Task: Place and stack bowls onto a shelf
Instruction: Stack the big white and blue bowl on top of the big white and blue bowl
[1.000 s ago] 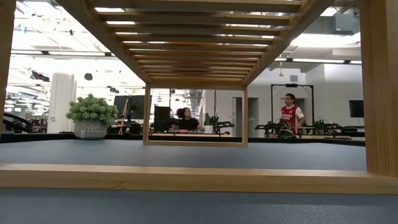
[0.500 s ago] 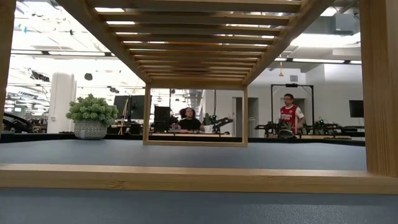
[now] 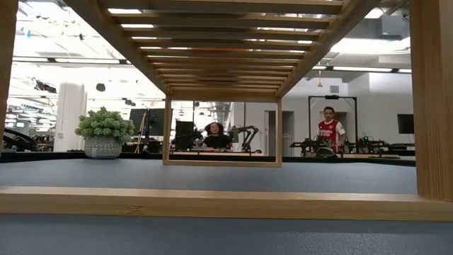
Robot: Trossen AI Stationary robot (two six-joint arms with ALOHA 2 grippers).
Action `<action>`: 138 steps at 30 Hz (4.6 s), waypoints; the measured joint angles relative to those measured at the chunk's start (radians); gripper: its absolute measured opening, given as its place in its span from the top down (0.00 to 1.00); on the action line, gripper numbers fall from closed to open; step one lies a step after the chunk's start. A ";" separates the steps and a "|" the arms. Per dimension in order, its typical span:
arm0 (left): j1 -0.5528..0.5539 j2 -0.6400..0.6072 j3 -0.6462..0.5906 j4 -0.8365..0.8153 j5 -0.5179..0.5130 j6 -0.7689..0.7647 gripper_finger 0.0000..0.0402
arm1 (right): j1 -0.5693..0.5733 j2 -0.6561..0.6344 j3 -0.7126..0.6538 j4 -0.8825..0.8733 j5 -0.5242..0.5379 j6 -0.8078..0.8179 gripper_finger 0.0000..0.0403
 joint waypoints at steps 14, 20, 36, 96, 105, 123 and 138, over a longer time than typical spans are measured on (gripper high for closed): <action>0.001 0.000 0.000 0.053 -0.031 0.099 0.81 | 0.001 -0.001 0.000 0.004 -0.008 0.001 0.94; 0.001 0.010 0.000 0.043 -0.018 0.050 0.69 | 0.001 -0.001 0.000 0.001 -0.007 -0.001 0.94; 0.043 0.018 0.000 -0.021 0.073 -0.067 0.88 | 0.002 0.000 0.000 0.014 -0.005 -0.002 0.94; -0.195 -0.013 0.000 0.660 -0.155 0.734 1.00 | 0.083 -0.377 -0.009 -0.113 -0.061 0.065 0.57; -0.264 0.026 -0.001 0.681 -0.228 0.780 1.00 | 0.128 -0.414 -0.008 -0.151 -0.036 0.134 0.57; -0.286 0.037 -0.001 0.552 -0.149 0.530 1.00 | 0.312 -0.427 -0.008 -0.295 0.159 0.361 0.57; -0.248 -0.187 -0.001 0.233 -0.148 0.557 1.00 | 0.447 -0.427 -0.008 -0.177 0.347 0.460 0.57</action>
